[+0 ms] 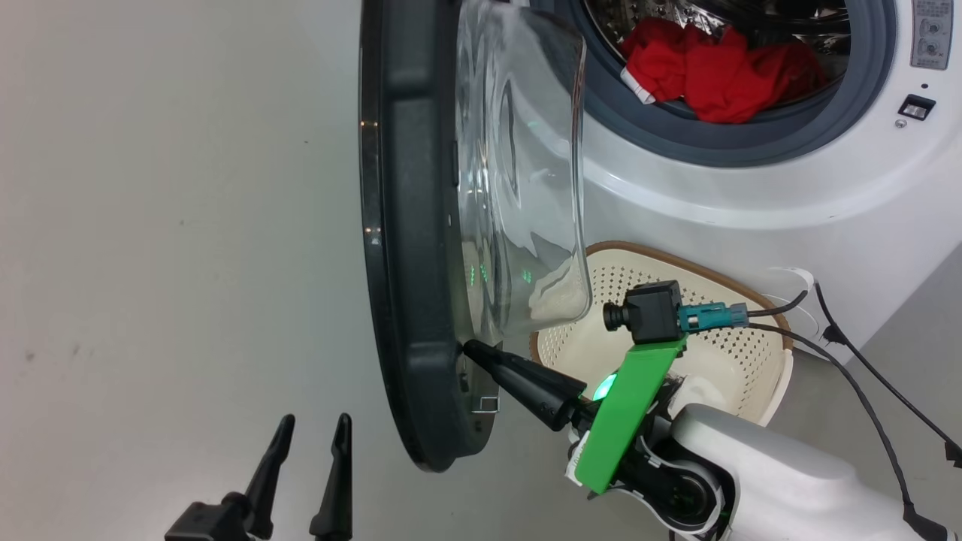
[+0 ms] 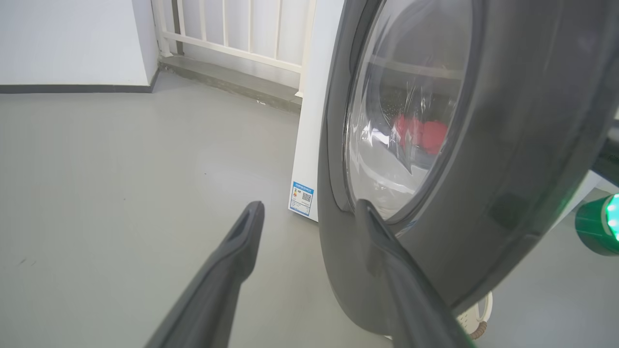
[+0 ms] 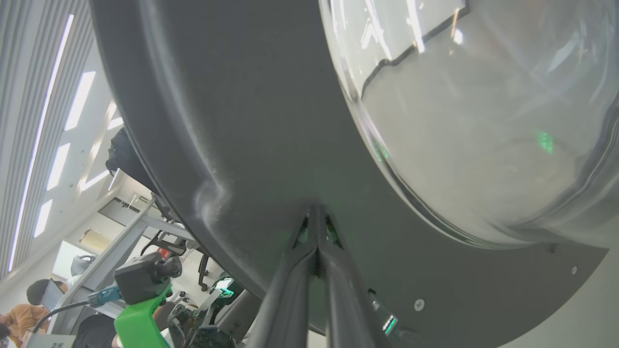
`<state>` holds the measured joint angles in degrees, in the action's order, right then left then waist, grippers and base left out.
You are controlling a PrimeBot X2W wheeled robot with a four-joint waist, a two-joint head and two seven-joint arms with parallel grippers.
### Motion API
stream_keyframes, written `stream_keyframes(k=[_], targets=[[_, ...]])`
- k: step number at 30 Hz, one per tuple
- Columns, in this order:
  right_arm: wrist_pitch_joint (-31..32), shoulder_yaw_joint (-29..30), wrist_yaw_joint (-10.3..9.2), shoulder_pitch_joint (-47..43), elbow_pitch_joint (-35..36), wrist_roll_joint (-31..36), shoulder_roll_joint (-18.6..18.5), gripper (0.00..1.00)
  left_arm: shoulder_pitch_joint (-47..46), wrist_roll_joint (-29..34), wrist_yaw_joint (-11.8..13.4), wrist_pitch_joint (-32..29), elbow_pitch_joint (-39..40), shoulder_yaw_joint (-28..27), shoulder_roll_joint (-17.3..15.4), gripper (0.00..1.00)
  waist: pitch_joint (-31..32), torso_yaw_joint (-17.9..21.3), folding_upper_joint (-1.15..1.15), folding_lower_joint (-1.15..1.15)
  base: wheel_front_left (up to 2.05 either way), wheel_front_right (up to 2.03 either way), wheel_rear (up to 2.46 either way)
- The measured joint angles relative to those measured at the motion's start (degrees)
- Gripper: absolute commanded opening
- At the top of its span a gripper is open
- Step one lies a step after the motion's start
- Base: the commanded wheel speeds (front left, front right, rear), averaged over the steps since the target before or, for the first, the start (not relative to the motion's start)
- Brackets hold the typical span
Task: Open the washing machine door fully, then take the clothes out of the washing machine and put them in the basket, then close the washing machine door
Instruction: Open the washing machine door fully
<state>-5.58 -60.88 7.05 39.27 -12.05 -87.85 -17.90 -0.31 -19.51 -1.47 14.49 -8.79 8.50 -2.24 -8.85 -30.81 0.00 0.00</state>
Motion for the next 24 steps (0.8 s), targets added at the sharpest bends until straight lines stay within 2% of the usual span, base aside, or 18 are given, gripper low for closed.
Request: stream_keyframes(k=[8,9,10,11,13,14,15,16,17,24], targets=[[-2.1,-1.4,0.0,0.3,-0.6,-0.4,-0.2,0.0,0.4,0.0,0.0,0.0,0.0,0.0,0.0,1.0,0.5,0.1,0.0,0.0,0.0,0.0,0.0],[-2.5,-1.5,0.0,0.3,-0.9,-0.4,-0.3,0.11,0.4,0.0,-0.1,0.0,-0.1,0.0,0.0,1.0,0.6,0.2,0.0,0.0,0.0,0.0,0.0],[-2.9,-1.7,0.0,0.3,-1.2,-0.4,-0.5,0.31,0.4,0.1,-0.1,0.0,-0.2,0.0,0.0,1.0,0.7,0.2,0.0,0.0,0.0,0.0,0.0],[-3.2,-1.8,0.0,0.2,-1.4,-0.4,-0.8,0.4,0.4,0.2,-0.1,0.0,-0.4,0.0,0.0,1.0,0.8,0.3,0.0,0.0,0.0,0.0,0.0],[-3.9,-1.8,0.0,-0.3,-1.8,-0.8,-1.5,0.49,0.4,0.3,-0.2,0.0,-0.7,-0.1,0.0,1.0,1.1,0.4,0.0,0.0,0.0,0.0,0.0],[-4.3,-1.8,0.0,-0.6,-2.1,-0.9,-1.8,0.73,0.4,0.4,-0.6,0.0,-0.9,-0.1,0.0,1.0,1.2,0.5,0.0,0.0,0.0,0.0,0.0],[-4.7,-1.8,0.01,-1.0,-2.4,-0.9,-2.2,0.73,0.4,0.4,-0.7,0.0,-1.1,-0.1,0.0,1.0,1.4,0.5,0.0,0.0,0.0,0.0,0.0],[-5.2,-1.7,0.0,-1.5,-2.7,-0.9,-2.6,0.95,0.4,0.5,-1.0,0.0,-1.3,-0.2,0.0,1.0,1.5,0.6,0.0,0.0,0.0,0.0,0.0],[-5.6,-1.7,0.01,-2.2,-3.0,-0.9,-3.1,1.0,0.4,0.8,-1.1,0.0,-1.5,-0.3,0.0,1.0,1.7,0.7,0.0,0.0,0.0,0.0,0.0],[-7.7,-1.1,0.01,-7.5,-5.4,-0.4,-6.1,1.0,0.4,1.4,-2.1,0.0,-2.7,-0.8,0.0,1.0,3.0,1.2,0.0,0.0,0.0,0.0,0.0]])
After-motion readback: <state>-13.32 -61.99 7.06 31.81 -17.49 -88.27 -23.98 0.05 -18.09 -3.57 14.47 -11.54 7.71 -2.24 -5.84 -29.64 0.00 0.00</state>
